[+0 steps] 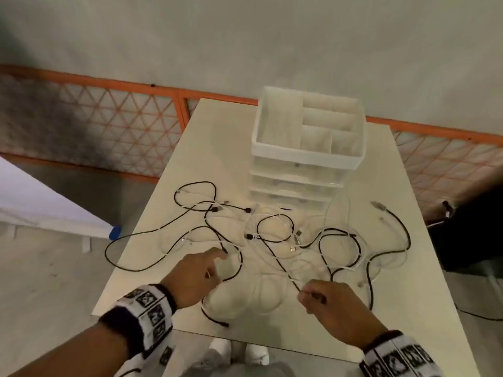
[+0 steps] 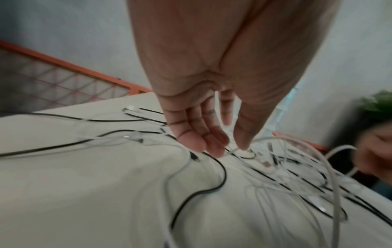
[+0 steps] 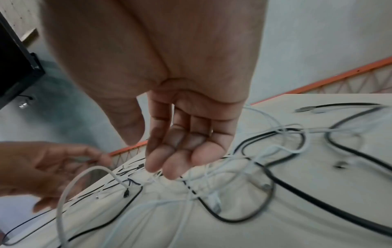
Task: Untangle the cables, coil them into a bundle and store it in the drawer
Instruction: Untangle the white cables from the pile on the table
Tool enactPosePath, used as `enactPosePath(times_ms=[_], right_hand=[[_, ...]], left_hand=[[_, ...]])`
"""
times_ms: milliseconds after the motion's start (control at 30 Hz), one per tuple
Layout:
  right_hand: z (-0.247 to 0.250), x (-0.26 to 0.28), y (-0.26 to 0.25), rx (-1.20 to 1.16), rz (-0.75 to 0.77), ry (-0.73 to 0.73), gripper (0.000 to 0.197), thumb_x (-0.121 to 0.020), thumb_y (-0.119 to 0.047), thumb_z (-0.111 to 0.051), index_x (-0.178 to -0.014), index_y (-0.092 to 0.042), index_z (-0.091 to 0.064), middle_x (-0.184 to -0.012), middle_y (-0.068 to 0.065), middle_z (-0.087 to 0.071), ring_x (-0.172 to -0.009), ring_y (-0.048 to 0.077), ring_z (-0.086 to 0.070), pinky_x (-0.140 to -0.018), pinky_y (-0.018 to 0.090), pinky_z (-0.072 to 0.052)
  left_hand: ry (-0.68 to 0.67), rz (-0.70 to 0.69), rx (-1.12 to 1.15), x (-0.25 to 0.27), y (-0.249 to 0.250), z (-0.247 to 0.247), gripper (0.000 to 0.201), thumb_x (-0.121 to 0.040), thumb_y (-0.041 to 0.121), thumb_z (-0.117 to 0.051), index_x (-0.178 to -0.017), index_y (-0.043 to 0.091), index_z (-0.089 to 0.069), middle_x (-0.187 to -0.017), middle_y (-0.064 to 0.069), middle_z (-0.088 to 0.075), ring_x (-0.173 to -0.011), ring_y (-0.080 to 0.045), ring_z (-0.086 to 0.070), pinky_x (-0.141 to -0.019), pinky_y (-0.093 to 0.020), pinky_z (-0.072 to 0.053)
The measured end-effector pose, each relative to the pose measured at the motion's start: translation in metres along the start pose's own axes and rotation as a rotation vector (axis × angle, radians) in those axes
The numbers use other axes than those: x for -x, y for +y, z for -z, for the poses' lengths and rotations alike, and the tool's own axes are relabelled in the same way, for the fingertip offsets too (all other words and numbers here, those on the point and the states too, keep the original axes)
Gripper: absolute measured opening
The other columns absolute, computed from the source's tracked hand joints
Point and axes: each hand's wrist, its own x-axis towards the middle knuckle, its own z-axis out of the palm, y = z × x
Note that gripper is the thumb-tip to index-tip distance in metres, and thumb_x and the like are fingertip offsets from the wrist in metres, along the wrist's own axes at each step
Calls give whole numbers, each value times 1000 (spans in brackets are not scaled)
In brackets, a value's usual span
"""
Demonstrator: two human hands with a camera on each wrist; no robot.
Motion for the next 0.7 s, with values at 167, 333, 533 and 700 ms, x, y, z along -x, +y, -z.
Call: enactPosePath(times_ms=[167,333,533,700], right_hand=[[1,-39,-37,-61,106,59,7,-94,-39,-63,-92,-35,-68,-79,-14,-64,-72,-5,-56,-71,17,-39],[-15,-50,-50,-88,22,89,50,-77,-67,-67,-118,-42,-58,-73,-10,-59,-68,4,-57,-65,22,-43],[-15,-64,-47,-178,-5,147,16,-94,-27,-59,-97,-35,-72,-58,-12,-56,-53,2,-51,-62,19,-47],[10,-64,-60,-515,-20,180,31,-102,-24,-44,-93,-29,-73,-63,-6,-63,-50,3,-49,-59,23,-41]], left_hand=[[-144,-30,-220,-46,36,-26,41,-89,29,-60,-131,32,-59,-119,-3,-65,-111,-22,-59,-89,-26,-44],[-1,72,-253,-70,55,-16,33,-92,41,-48,-105,24,-73,-114,-3,-71,-105,-26,-64,-89,-36,-53],[303,-106,-50,-61,117,65,37,-95,48,-51,-92,18,-72,-83,-3,-71,-74,-21,-63,-68,-27,-49],[434,-266,299,-29,164,130,25,-94,40,-61,-84,21,-74,-68,5,-74,-65,-16,-69,-60,-26,-56]])
